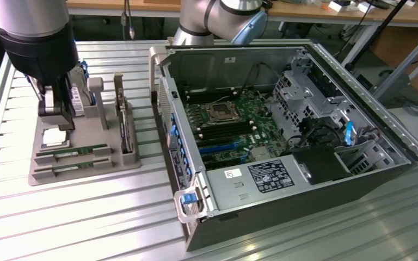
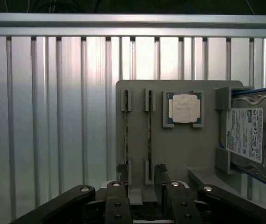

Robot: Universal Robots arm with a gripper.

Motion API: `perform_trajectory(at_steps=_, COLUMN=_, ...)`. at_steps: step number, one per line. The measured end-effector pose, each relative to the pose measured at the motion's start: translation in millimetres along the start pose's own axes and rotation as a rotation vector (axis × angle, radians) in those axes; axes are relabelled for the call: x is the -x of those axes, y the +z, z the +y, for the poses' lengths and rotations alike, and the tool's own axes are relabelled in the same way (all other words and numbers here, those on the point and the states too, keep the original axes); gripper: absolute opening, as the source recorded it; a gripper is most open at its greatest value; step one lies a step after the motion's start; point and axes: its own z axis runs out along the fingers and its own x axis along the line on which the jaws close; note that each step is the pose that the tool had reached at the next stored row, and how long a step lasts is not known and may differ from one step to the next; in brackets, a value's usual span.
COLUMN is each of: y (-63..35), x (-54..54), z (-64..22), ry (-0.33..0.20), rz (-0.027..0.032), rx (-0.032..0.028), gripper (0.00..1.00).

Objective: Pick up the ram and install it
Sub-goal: 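Pick up the ram and move it above insertion slot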

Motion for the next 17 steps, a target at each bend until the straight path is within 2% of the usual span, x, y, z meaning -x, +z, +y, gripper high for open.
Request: perform_trajectory(at_steps=17, y=12.4, x=-3.4, z=-0.6, ry=-0.002, rz=0.0002, rx=0.0, gripper=0.36)
